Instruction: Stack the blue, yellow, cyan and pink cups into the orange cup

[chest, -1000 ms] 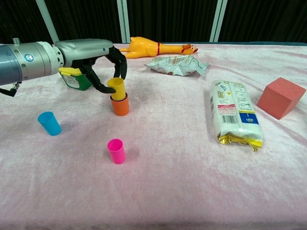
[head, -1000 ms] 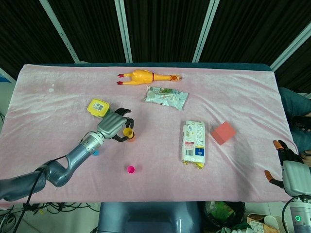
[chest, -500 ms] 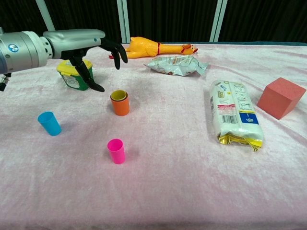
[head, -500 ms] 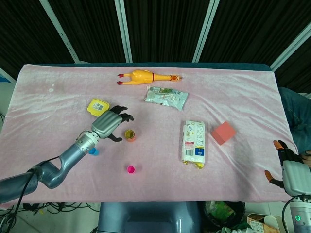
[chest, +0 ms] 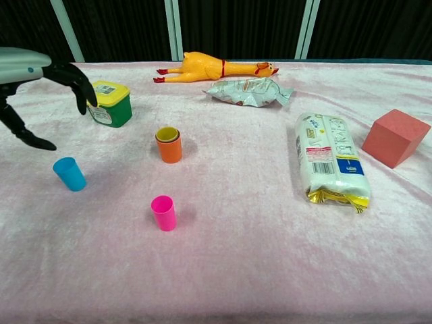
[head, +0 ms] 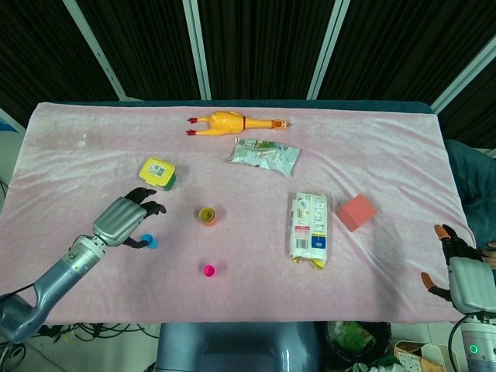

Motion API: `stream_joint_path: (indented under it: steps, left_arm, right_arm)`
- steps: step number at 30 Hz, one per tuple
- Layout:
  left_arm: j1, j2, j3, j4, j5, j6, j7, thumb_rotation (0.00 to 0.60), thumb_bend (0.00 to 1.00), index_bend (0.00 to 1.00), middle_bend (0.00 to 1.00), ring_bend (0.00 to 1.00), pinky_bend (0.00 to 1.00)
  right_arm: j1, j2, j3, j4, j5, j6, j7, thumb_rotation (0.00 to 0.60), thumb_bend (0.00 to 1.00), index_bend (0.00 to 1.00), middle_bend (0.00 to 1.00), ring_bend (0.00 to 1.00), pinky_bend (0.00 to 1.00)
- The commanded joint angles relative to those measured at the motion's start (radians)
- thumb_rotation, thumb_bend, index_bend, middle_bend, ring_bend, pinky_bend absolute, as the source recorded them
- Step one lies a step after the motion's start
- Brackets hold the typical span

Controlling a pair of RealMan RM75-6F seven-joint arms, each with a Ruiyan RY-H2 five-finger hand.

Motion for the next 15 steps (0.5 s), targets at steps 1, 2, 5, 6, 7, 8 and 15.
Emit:
stream_joint_path:
  steps: [1, 2, 5, 6, 7, 8, 15]
  left_arm:
    - [0.047, -0.004, 0.041, 0.029, 0.022, 0.025, -0.02, 0.6, 0.08, 0.3, 0.37, 0.08, 0.12]
    - [0.052, -0.012, 0.045, 0.042, 0.027, 0.026, -0.027, 0.6, 0.08, 0.3, 0.37, 0.08, 0.12]
    - [0.061, -0.043, 0.054, 0.085, 0.036, 0.017, -0.037, 0.6, 0.08, 0.3, 0.36, 0.08, 0.12]
    - [0.063, -0.052, 0.055, 0.097, 0.038, 0.016, -0.037, 0.6, 0.08, 0.3, 0.36, 0.08, 0.12]
    - [0.065, -0.065, 0.055, 0.111, 0.04, 0.014, -0.038, 0.6, 0.08, 0.3, 0.36, 0.08, 0.12]
    - [0.066, -0.073, 0.054, 0.12, 0.042, 0.014, -0.04, 0.6, 0.08, 0.3, 0.36, 0.08, 0.12]
    - [0.056, -0.122, 0.043, 0.166, 0.053, -0.007, -0.057, 0.6, 0.08, 0.31, 0.35, 0.08, 0.12]
  right_arm:
    - [0.0, -0.001, 0.0, -0.001, 0.001, 0.0, -0.001, 0.6, 0.2, 0.06, 0.06, 0.16, 0.23]
    - [0.0, -0.001, 0.0, -0.001, 0.001, 0.0, -0.002, 0.6, 0.2, 0.06, 0.06, 0.16, 0.23]
    - [-0.001, 0.0, 0.0, -0.001, 0.0, 0.003, -0.003, 0.6, 0.2, 0.06, 0.06, 0.16, 0.23]
    - [-0.001, 0.0, 0.0, -0.001, 0.0, 0.003, -0.002, 0.6, 0.2, 0.06, 0.06, 0.16, 0.23]
    - [-0.001, 0.0, 0.001, -0.001, 0.002, 0.002, 0.0, 0.6, 0.2, 0.06, 0.06, 0.16, 0.23]
    - [-0.001, 0.0, 0.002, -0.001, 0.003, 0.002, 0.001, 0.6, 0.2, 0.06, 0.06, 0.16, 0.23]
    - [0.0, 0.001, 0.002, 0.001, 0.002, 0.0, 0.005, 0.6, 0.2, 0.06, 0.06, 0.16, 0.23]
